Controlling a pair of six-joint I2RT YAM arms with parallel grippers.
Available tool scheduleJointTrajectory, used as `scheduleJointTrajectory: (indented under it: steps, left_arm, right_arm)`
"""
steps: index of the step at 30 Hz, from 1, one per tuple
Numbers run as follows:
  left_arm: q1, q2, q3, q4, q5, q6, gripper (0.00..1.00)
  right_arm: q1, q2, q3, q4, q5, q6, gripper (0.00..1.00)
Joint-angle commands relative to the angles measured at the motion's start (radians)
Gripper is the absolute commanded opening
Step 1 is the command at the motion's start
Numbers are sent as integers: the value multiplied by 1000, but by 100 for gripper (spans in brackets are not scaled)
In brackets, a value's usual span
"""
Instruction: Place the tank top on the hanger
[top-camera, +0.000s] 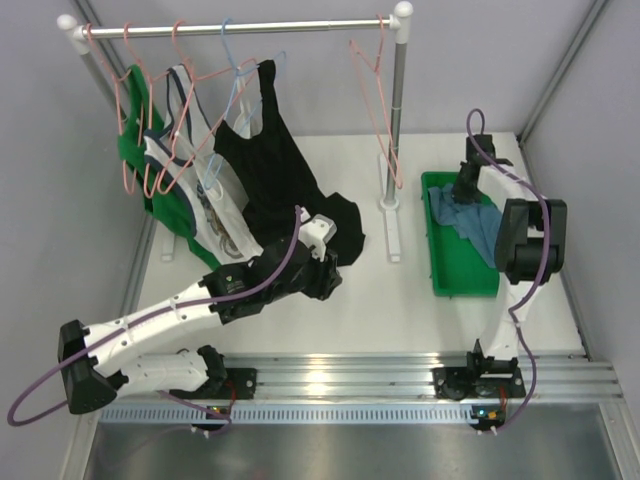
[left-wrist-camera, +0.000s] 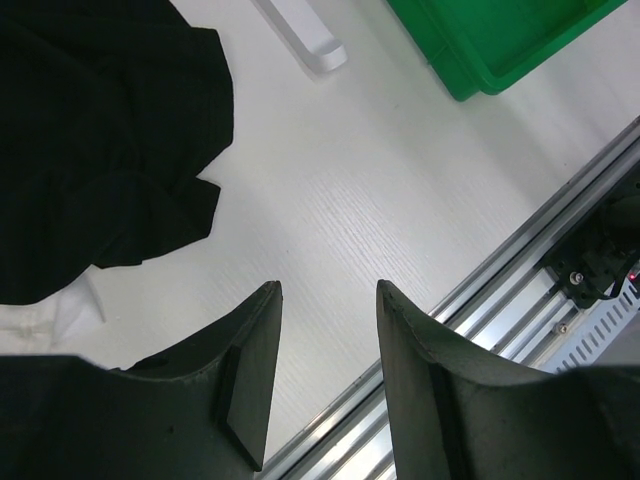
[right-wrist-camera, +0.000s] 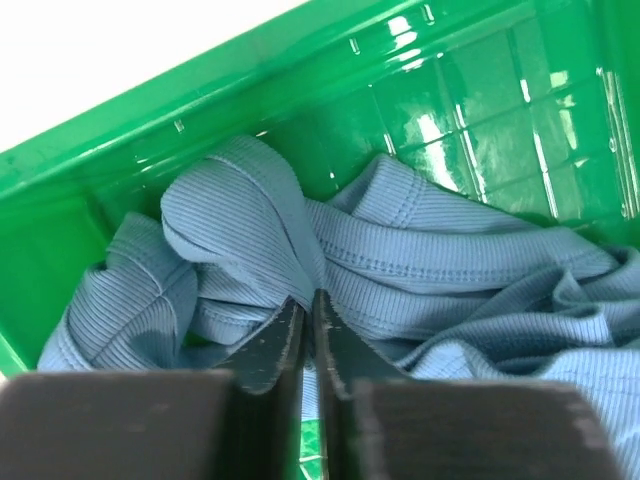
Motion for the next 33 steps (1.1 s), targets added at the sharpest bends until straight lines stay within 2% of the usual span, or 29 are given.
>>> scheduleJointTrajectory:
  steps: [1, 14, 21, 30, 33]
  left_arm:
    - [-4, -5, 44, 11, -5, -8, 48]
    - [-4, -70, 39, 21, -63, -20, 48]
    - [-3, -96, 50, 29, -85, -9, 48]
    - [-3, -136, 42, 58, -126, -32, 48]
    - [-3, -159, 38, 81, -143, -48, 49]
  right_arm:
    - [3, -73, 52, -17, 21, -7, 0]
    - [19, -574, 171, -221, -9, -7, 0]
    - [50, -760, 299, -327, -37, -7, 0]
    - [56, -857, 517, -375, -281, 45, 0]
    - [56, -866, 557, -329, -435, 118, 0]
